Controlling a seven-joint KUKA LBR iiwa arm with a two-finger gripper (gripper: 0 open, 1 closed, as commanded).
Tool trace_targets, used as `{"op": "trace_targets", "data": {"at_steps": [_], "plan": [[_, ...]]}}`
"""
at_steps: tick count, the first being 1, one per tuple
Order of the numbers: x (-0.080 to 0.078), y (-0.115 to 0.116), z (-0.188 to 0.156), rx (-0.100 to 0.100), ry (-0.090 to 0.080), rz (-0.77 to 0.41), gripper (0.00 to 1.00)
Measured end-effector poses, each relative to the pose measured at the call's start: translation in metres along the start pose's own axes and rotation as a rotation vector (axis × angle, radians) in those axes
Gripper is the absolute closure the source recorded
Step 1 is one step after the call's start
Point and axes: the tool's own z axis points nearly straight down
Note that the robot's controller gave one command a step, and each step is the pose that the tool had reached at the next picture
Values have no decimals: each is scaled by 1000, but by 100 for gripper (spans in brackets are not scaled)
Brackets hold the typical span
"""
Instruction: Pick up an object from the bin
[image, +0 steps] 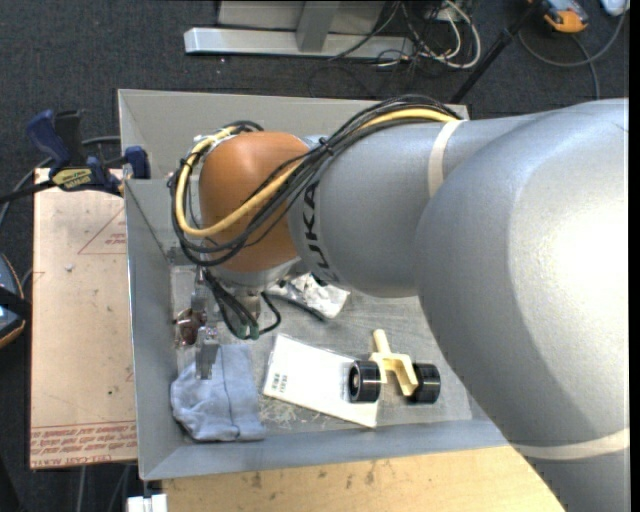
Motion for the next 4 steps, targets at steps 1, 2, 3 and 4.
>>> {"op": "trace_targets", "data": {"at_steps": [1,2,3,4], "plan": [[0,0,0,0,0,1,0],[-17,-14,27,-2,-2,46,0],[-27,-15,46,-1,-1,78,100],[-27,-15,46,-1,-1,79,100]]}}
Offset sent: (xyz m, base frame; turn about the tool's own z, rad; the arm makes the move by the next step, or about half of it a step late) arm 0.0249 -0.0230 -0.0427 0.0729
